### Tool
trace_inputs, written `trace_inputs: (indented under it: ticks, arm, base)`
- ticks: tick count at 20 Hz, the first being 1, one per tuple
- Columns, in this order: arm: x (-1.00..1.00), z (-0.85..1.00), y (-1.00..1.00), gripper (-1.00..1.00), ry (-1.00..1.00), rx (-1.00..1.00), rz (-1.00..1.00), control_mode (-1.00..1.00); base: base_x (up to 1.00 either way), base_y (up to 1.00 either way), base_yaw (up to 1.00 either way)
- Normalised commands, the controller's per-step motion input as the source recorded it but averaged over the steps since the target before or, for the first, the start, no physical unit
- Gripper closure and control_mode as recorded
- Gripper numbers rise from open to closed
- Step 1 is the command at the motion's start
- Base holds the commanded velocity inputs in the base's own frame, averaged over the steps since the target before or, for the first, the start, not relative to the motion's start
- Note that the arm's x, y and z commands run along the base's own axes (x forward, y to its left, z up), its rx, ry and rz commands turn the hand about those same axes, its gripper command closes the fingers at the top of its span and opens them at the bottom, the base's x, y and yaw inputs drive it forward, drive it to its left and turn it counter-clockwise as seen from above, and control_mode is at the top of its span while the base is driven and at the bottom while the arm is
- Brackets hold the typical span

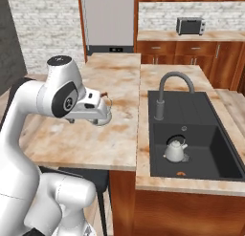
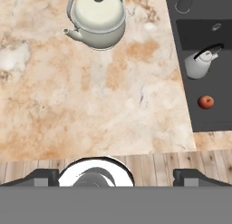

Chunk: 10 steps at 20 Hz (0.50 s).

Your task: Pick the kettle and kettle and place them in the sink. Then turn on the water.

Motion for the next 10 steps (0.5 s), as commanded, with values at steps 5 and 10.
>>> trace_inputs:
  ticks: [5, 10]
  arm:
    - [0.4, 0.06, 0.54, -1.0, 0.0, 0.0, 0.0, -1.0]
    - [0.51, 0.06, 0.4, -1.0, 0.0, 0.0, -0.01, -1.0]
  base:
    - [0.0, 0.0, 0.0]
    - [0.0, 0.0, 0.0]
